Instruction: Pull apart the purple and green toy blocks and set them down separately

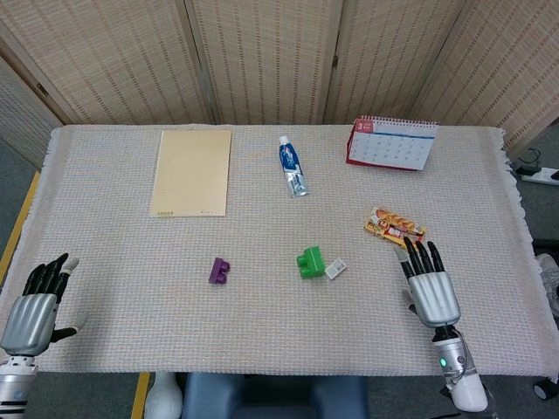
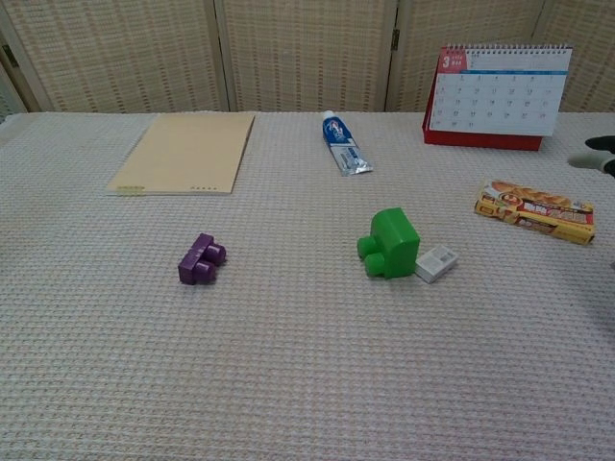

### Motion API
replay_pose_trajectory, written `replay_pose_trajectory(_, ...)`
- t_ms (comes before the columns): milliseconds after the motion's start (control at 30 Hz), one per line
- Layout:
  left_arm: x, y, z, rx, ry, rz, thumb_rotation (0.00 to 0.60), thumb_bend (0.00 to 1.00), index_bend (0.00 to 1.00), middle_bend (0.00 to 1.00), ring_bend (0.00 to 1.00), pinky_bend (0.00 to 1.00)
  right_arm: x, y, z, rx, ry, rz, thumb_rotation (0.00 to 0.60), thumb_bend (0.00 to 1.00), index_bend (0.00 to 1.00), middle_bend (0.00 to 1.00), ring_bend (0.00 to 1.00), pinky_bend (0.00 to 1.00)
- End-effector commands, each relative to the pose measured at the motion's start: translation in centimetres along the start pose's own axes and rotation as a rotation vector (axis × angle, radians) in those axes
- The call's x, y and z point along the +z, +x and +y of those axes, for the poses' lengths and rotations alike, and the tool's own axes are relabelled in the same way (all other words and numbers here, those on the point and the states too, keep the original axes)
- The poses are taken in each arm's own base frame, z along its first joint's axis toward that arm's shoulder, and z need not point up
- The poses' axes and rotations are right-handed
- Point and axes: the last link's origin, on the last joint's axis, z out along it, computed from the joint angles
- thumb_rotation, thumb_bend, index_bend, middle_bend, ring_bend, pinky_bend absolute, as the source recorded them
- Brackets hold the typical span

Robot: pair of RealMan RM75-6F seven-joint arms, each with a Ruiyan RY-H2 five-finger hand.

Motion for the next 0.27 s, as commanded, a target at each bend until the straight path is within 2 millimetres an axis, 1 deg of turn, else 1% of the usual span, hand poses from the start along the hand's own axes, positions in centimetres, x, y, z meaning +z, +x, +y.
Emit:
replay_pose_trajectory(33,-0.11,-0.10,-0.07,0.012,0.000,-0.004,0.600,0.28,0.00,0.00,0.00,0.00,0.18,-0.32,-0.10,-0.010,0.006,-0.021,0.600,0.33,0.00,0.00,0.00,0.00)
replay_pose_trajectory(267,-0.02,-0.16,-0.27,0.016,0.009,-0.008,0.600,0.28,0.00,0.00,0.00,0.00,0.70,-0.72,-0.29,-0.015,0.005,-0.038,0.600,0.33,0.00,0.00,0.00,0.00)
